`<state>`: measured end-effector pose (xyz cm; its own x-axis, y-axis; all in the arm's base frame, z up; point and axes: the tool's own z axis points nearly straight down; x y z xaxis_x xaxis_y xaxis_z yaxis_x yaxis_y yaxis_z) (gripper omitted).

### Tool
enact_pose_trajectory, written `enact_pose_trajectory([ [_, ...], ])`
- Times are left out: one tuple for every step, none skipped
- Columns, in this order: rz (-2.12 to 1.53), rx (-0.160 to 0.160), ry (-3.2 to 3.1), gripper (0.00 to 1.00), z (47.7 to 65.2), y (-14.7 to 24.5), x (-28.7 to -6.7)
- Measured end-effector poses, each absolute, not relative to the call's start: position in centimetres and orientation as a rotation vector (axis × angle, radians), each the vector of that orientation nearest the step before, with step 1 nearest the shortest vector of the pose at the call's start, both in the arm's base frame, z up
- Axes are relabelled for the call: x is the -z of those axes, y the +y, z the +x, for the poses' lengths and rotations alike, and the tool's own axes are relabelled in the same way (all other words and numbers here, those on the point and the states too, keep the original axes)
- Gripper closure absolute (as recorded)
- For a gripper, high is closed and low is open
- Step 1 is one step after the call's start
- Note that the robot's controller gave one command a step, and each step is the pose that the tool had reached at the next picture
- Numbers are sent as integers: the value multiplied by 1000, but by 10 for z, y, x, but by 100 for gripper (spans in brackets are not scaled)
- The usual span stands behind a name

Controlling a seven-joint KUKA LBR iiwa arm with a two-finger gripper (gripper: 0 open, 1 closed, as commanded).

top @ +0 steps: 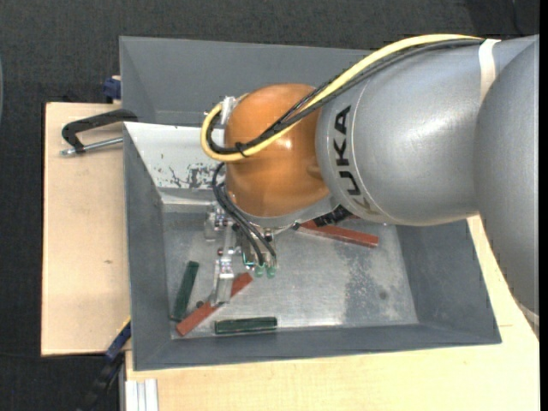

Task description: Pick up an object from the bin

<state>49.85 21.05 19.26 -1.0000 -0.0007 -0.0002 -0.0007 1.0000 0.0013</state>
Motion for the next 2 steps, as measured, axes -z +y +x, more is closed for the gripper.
enact_pose_trajectory([
  [-124,-4,3133,0,500,212,-176],
  [-643,-1,3074,0,504,197,-133],
])
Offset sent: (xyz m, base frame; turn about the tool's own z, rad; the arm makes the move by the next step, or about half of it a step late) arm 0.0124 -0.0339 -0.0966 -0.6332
